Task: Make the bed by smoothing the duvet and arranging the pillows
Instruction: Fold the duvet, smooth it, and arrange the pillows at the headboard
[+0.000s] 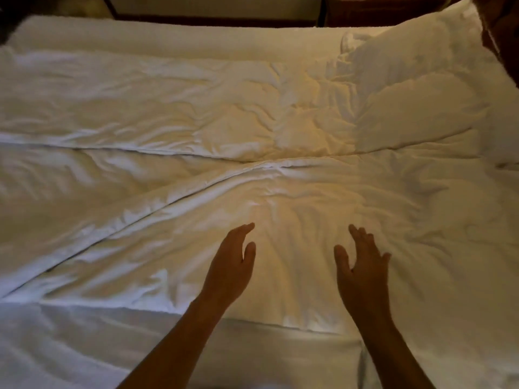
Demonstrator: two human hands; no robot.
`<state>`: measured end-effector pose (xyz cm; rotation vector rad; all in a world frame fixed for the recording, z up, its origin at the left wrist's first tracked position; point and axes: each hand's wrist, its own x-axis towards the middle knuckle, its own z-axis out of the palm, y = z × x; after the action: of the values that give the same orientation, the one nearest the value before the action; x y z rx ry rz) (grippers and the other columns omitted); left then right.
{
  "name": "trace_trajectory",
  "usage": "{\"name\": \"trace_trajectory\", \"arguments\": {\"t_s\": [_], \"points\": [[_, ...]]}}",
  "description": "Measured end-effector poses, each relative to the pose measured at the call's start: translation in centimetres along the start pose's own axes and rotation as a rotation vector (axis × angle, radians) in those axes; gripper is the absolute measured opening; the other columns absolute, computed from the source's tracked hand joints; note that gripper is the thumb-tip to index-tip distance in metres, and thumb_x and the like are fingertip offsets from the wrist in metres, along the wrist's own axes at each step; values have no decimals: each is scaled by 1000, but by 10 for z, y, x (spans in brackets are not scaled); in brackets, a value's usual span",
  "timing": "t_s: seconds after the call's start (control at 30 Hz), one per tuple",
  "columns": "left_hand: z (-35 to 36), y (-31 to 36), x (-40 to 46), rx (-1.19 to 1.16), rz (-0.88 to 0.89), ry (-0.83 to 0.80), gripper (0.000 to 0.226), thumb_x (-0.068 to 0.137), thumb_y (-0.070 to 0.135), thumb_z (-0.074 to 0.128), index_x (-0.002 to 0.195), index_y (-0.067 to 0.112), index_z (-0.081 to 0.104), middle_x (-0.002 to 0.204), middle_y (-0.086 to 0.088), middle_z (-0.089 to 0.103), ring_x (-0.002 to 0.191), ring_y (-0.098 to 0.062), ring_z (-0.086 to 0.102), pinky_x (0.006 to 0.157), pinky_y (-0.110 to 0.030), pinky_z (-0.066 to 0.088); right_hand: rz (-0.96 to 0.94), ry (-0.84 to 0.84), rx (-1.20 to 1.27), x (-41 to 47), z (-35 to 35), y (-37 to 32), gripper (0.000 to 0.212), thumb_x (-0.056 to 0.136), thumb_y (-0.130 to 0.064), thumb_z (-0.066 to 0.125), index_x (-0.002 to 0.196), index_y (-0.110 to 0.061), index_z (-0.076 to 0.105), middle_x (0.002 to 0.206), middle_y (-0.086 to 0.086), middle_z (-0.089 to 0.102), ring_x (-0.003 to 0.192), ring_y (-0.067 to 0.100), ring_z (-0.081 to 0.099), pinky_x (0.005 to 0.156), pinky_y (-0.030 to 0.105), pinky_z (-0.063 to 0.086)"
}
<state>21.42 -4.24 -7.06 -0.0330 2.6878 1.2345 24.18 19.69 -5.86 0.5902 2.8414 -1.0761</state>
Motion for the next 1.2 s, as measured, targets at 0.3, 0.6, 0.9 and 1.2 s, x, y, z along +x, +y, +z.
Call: {"name": "trace_trajectory", "arguments": {"t_s": [0.3,0.6,0.9,1.2], "points": [[-47,40,-165,-125,-148,119,38,102,19,47,139,28,49,134,21,48,122,8,42,104,-15,36,-110,-230,48,-148,-27,-50,47,103,-35,45,148,-22,43,158,3,36,151,15,19,120,33,-8],[-128,37,-286,-164,-240,267,36,104,25,43,138,33,48,139,19,48,122,10,40,100,-10,34,-275,-376,72,-260,-29,-138,37,103,-35,46,140,-29,49,145,-6,50,141,14,38,125,39,1],[-261,-55,-399,-263,-359,538,34,103,24,44,135,32,52,133,12,54,122,-2,49,87,-12,38,-557,-517,54,-376,41,-273,37,101,-35,48,137,-26,52,139,-9,55,135,12,45,124,43,8],[-414,-156,-505,-306,-395,710,32,103,22,46,132,30,57,124,3,61,115,-11,56,80,-21,45,-660,-609,58,-514,149,-407,36,100,-34,53,135,-27,54,136,-7,58,124,16,55,122,40,15]]}}
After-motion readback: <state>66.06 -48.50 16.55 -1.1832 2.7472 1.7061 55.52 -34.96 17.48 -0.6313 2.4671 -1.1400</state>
